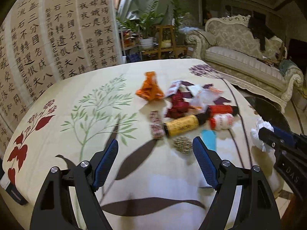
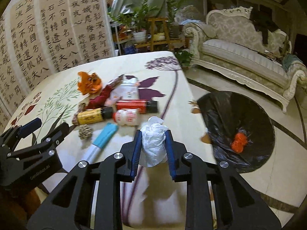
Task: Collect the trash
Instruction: 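Grasp the crumpled white tissue with the right gripper while the left grasps the blue-white tube, then carry the tissue and blue-white tube over the bin and open both grippers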
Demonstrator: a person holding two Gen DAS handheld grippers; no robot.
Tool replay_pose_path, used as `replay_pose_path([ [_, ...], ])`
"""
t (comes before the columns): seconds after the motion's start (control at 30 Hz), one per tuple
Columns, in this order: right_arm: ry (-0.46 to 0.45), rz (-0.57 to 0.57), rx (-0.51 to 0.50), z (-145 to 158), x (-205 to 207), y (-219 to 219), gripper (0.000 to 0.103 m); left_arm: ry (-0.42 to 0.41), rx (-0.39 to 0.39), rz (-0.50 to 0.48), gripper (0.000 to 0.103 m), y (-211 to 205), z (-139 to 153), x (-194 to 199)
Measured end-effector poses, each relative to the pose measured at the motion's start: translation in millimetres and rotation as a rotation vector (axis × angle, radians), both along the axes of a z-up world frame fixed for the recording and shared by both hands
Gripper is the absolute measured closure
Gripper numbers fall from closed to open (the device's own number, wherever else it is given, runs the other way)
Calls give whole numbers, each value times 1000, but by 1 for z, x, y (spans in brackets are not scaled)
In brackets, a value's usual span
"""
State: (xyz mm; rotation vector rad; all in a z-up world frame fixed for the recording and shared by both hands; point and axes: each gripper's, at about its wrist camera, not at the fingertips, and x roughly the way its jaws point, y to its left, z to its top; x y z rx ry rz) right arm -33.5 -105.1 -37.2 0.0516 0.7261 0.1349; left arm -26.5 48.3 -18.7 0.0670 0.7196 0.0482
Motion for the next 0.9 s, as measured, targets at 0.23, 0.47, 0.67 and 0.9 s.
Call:
replay_pose_path([
  [0.23,-12,-49,30,-3,-6,-29,79,34,24,-71,37,-31,-8,-1],
  [0.47,-19,-78,59,-6,-10,-51,79,89,45,-92,53,-50,-23,2],
  [0.67,-16,-86,80,-10,-11,-62,79,114,23,-99,65,-55,-32,4],
  [0.9,-17,-90,86,-10,-10,-66,79,100,-1,-134,86,-61,-31,1],
])
